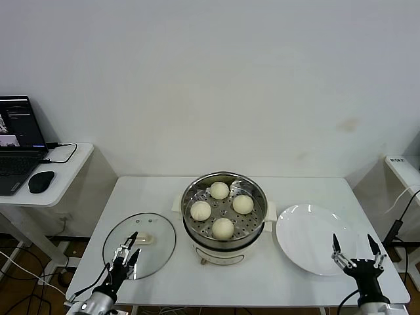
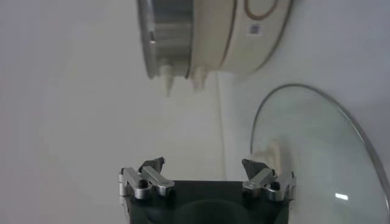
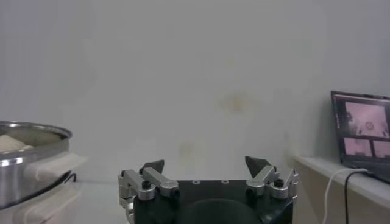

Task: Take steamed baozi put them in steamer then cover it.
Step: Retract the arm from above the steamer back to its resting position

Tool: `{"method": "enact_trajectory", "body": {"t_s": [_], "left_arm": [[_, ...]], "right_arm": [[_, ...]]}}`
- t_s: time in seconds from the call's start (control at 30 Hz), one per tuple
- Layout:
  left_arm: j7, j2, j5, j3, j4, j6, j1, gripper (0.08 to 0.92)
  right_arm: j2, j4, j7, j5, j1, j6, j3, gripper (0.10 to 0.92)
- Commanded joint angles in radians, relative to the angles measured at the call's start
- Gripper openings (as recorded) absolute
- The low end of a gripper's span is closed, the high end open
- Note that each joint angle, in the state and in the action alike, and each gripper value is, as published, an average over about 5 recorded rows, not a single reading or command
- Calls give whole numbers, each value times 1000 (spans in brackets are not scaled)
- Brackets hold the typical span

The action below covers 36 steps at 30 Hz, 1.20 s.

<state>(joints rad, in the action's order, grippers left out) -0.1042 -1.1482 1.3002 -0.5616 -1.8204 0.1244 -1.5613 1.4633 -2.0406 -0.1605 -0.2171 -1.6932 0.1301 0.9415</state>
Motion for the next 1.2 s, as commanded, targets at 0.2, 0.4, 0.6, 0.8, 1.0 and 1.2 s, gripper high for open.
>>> {"method": "enact_trajectory", "body": {"t_s": [0.2, 0.4, 0.6, 0.8, 1.0, 1.2], "left_arm": [[6, 7, 59, 34, 237, -5, 205, 823], [6, 8, 52, 41, 265, -5, 236, 823], [8, 8, 50, 49, 289, -6, 274, 823], [11, 11, 48, 57, 311, -7, 309, 823], [16, 9, 32, 68, 327, -9, 332, 823], [13, 0, 8, 79, 348, -8, 341, 823]], "right_arm": [[30, -1, 2, 19, -22, 10, 1, 823], [36, 2, 2, 22, -23, 12, 0, 823], [39, 4, 2, 26, -22, 12, -7, 823], [39, 12, 2, 29, -20, 14, -10, 823], [40, 16, 1, 32, -18, 14, -15, 823], [42, 20, 0, 36, -18, 15, -18, 823]]}}
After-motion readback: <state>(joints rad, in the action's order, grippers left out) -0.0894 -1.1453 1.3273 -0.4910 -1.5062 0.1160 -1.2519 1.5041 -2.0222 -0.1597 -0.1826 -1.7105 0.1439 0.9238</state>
